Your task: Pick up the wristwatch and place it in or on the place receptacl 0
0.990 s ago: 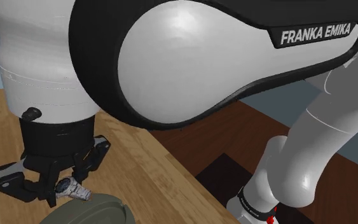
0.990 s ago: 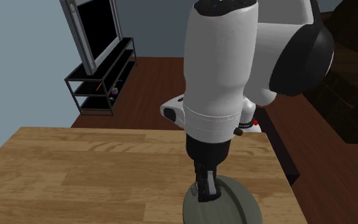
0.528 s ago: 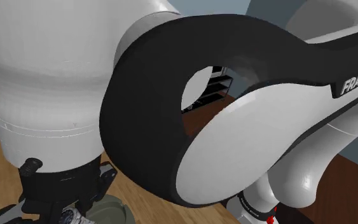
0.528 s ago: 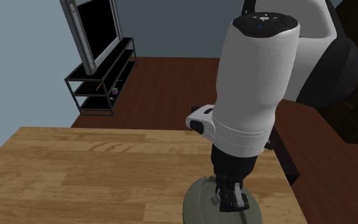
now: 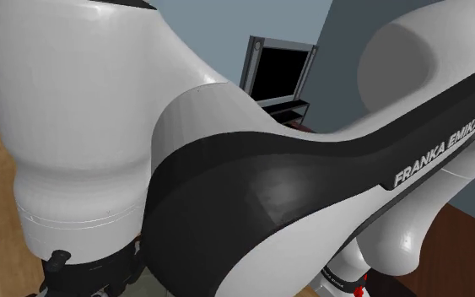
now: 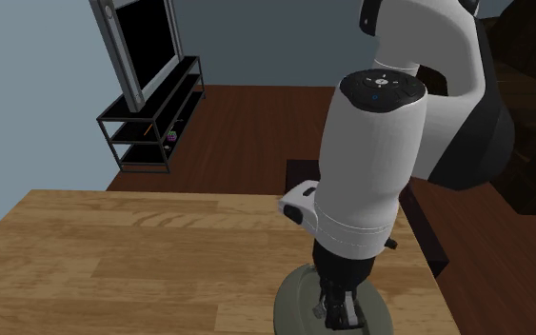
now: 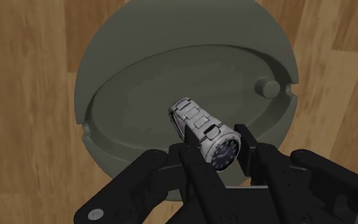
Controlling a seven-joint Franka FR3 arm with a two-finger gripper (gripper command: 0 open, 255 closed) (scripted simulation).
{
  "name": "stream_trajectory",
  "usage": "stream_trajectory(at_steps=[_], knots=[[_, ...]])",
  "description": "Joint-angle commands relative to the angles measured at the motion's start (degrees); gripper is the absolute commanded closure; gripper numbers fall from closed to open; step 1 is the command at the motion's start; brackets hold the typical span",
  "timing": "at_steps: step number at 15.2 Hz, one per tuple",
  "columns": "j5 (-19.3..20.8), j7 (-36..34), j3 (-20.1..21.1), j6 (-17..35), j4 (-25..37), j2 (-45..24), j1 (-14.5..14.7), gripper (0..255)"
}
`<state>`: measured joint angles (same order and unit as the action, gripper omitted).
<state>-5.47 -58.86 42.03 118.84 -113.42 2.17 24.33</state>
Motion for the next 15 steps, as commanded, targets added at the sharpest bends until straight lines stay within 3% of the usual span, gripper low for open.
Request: stream_trajectory(at_steps=[1,10,11,15], knots=[[0.2,0.0,0.0,1.6,-1.3,-0.4,0.0,255],[0.4,-0.1,0.1,2.4,-1.9,-0.6,0.0,255],[0.4,-0.1,0.1,2.4,-1.9,-0.6,0.0,0],[0.4,-0.1,0.1,2.4,-1.9,-0.6,0.0,0]])
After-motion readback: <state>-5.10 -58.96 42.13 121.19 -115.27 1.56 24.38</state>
